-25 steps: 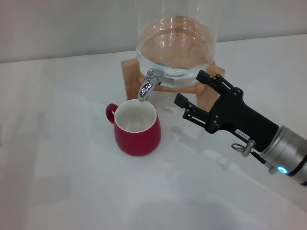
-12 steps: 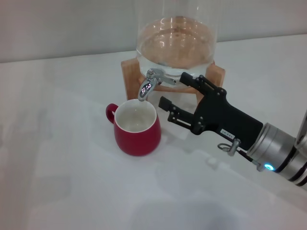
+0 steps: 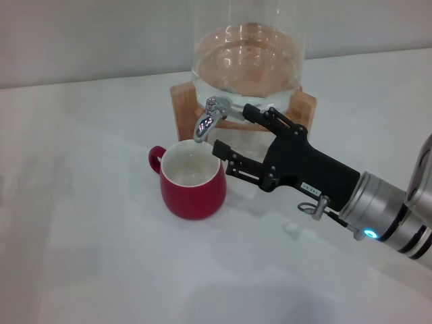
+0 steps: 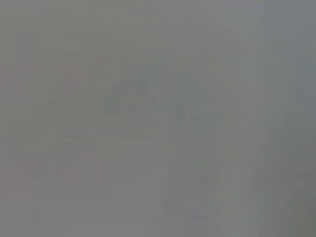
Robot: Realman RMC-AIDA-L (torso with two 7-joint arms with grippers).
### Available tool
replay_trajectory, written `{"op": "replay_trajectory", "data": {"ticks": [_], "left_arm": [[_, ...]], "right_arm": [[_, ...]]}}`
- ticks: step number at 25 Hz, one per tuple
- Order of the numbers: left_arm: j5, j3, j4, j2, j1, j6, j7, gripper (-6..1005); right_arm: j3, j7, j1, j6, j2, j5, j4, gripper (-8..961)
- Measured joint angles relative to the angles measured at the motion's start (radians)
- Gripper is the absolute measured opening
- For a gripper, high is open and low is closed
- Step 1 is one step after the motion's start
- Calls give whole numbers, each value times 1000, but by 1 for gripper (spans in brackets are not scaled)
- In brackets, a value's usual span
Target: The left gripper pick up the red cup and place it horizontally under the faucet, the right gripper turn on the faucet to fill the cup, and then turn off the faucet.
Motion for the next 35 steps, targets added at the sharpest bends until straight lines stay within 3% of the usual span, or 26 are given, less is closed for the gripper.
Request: {"op": "replay_trajectory", "data": {"ticks": [35], "left_arm": [[0,0,0,0,-1,3,2,515]], "right_arm": [[-3,24,2,19,-2,-41,-48,870]]}}
